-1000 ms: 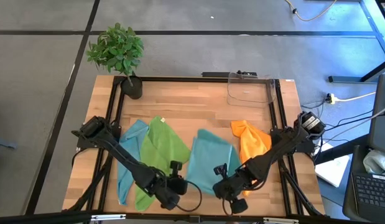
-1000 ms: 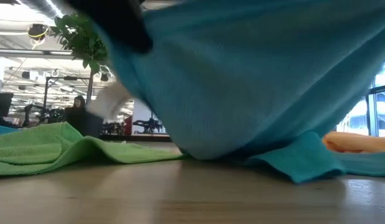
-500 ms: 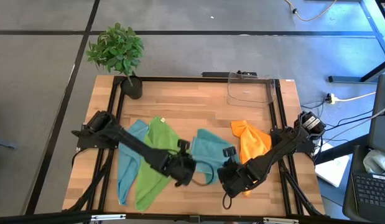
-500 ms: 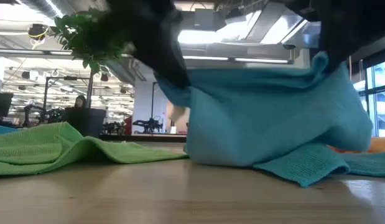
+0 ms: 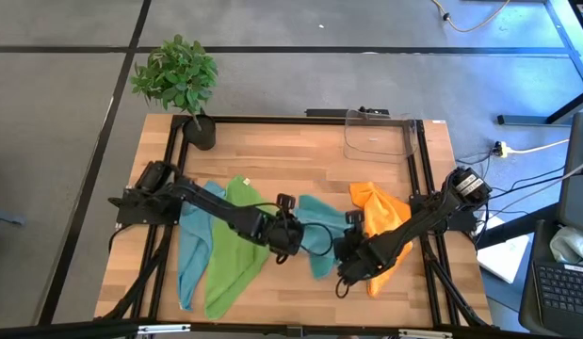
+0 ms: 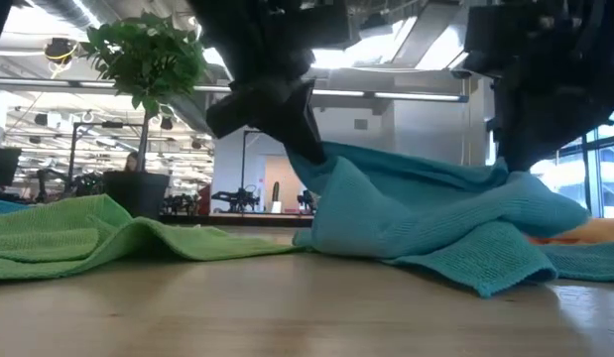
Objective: Fold microfiber towels
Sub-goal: Fold the right light blue microfiber towel, then put the right folded light blue microfiber towel into the transparent bin
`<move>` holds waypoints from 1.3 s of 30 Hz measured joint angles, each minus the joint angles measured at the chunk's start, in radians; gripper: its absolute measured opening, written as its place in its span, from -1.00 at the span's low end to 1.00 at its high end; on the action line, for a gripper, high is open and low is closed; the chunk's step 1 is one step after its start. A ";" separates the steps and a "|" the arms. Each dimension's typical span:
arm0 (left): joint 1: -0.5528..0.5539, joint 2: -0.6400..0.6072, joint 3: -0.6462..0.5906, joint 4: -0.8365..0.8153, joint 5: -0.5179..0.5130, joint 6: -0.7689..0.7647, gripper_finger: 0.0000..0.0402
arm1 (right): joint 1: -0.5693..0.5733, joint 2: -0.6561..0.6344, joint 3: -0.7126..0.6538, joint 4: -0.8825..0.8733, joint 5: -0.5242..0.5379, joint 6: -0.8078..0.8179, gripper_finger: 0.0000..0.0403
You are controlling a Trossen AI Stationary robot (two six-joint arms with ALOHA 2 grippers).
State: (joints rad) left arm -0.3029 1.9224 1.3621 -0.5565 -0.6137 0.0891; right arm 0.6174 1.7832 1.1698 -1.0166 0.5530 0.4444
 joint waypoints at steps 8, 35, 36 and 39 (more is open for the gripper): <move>0.089 0.001 -0.006 -0.025 0.082 -0.002 -0.91 | -0.011 0.000 -0.076 0.017 -0.058 0.023 -0.81; 0.012 -0.001 -0.002 0.008 0.052 -0.078 -0.42 | 0.073 0.000 -0.094 0.189 0.004 -0.161 -0.37; -0.004 -0.001 -0.002 -0.013 0.036 -0.097 -0.42 | 0.083 0.000 -0.087 0.186 0.004 -0.162 -0.37; -0.048 -0.001 -0.002 -0.075 0.002 -0.177 -0.42 | 0.106 0.000 -0.057 0.189 0.003 -0.166 -0.37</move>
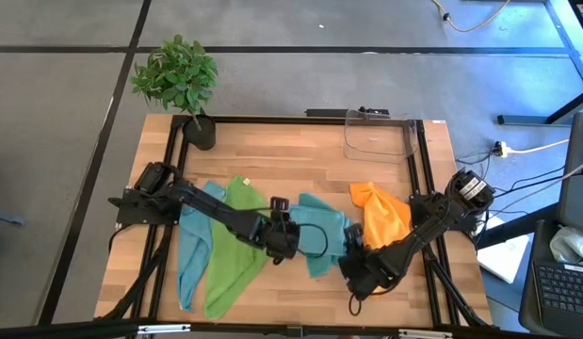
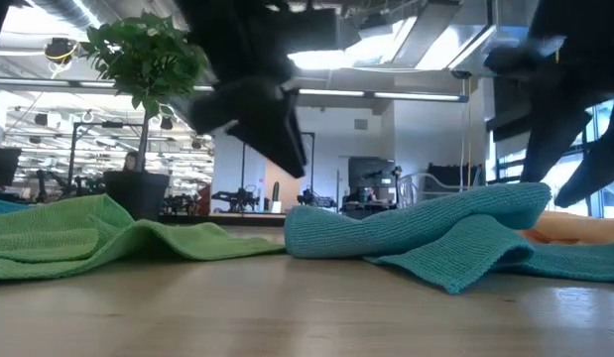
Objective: Fold microfiber towels
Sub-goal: Put the right folded light blue microfiber towel into the transparent bin
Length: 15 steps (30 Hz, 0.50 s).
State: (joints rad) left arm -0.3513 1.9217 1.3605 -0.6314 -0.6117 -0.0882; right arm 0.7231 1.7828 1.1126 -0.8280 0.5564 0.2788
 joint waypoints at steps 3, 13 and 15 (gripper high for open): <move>-0.039 0.000 0.000 -0.023 -0.028 -0.090 -0.42 | 0.014 0.000 0.016 0.056 -0.001 -0.021 -0.37; -0.147 0.000 0.000 -0.027 -0.120 -0.251 -0.42 | -0.008 -0.001 0.012 0.200 0.016 -0.048 0.02; -0.162 0.000 0.000 -0.032 -0.136 -0.264 -0.42 | -0.025 0.000 0.003 0.209 0.024 -0.047 0.23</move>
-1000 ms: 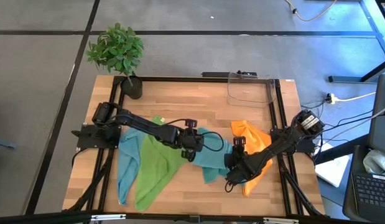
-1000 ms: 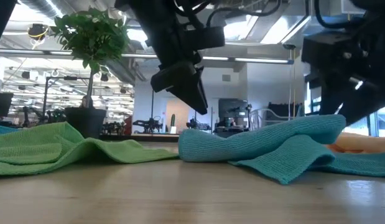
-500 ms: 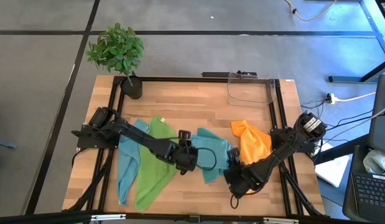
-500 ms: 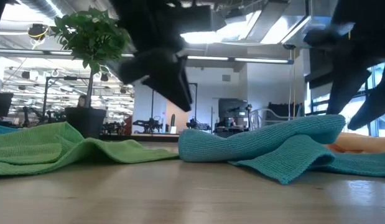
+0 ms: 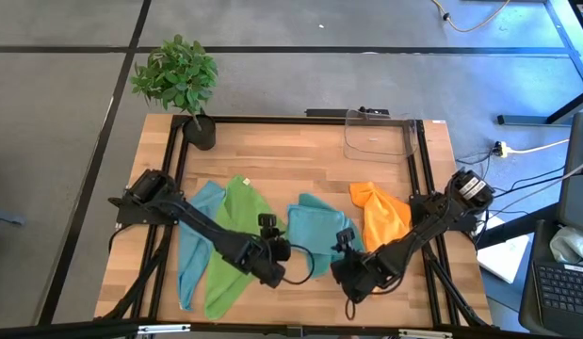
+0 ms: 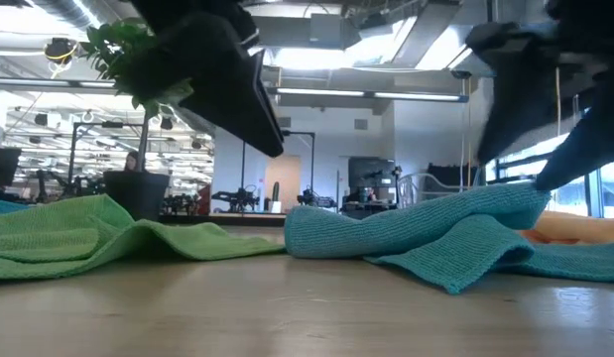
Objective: Fold microfiber towels
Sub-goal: Put the right folded light blue microfiber towel into the transparent bin
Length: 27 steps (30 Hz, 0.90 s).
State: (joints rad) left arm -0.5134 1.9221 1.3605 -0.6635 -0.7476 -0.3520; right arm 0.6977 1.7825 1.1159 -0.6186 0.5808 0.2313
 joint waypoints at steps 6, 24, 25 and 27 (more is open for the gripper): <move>-0.026 0.000 0.000 -0.011 -0.025 -0.035 -0.42 | -0.054 0.005 -0.062 0.073 0.001 0.000 0.67; -0.038 0.000 0.000 -0.051 -0.029 -0.087 -0.42 | -0.081 0.005 -0.095 0.002 -0.021 -0.084 -0.66; -0.038 0.000 0.000 -0.051 -0.031 -0.087 -0.42 | -0.080 0.005 -0.096 -0.001 -0.023 -0.086 -0.80; -0.038 0.000 0.000 -0.052 -0.032 -0.087 -0.42 | -0.081 0.005 -0.096 -0.013 -0.023 -0.095 -0.93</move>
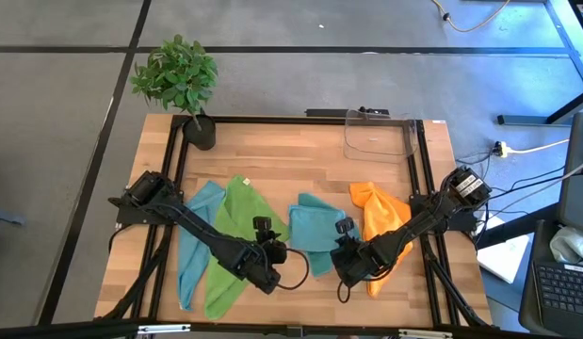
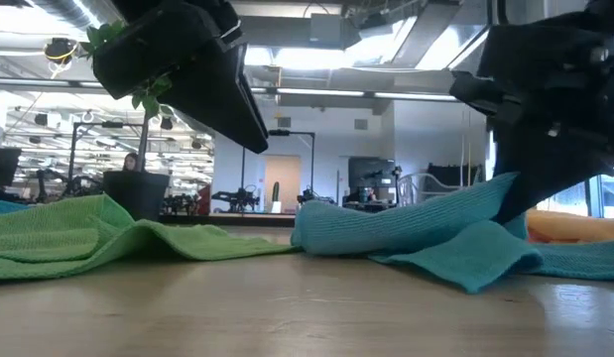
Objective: Fold microfiber towels
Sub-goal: Put the right folded light blue microfiber towel into the transparent bin
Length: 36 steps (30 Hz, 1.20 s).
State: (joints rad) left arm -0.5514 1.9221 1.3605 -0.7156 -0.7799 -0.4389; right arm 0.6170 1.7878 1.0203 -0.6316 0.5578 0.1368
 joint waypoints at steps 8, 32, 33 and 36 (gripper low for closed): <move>-0.009 0.000 0.000 -0.036 0.007 -0.001 -0.42 | -0.013 -0.012 0.118 -0.158 0.103 -0.030 -0.96; -0.092 -0.013 0.001 -0.058 -0.182 -0.047 -0.42 | -0.575 -0.175 0.493 -0.597 -0.302 -0.083 -0.94; -0.094 -0.013 0.001 -0.061 -0.182 -0.057 -0.42 | -0.606 -0.175 0.499 -0.601 -0.309 -0.091 -0.94; -0.102 -0.013 0.001 -0.064 -0.182 -0.073 -0.42 | -0.696 -0.175 0.509 -0.627 -0.344 -0.120 -0.94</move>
State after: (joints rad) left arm -0.6529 1.9087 1.3617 -0.7792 -0.9619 -0.5118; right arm -0.0793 1.6131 1.5297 -1.2584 0.2141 0.0169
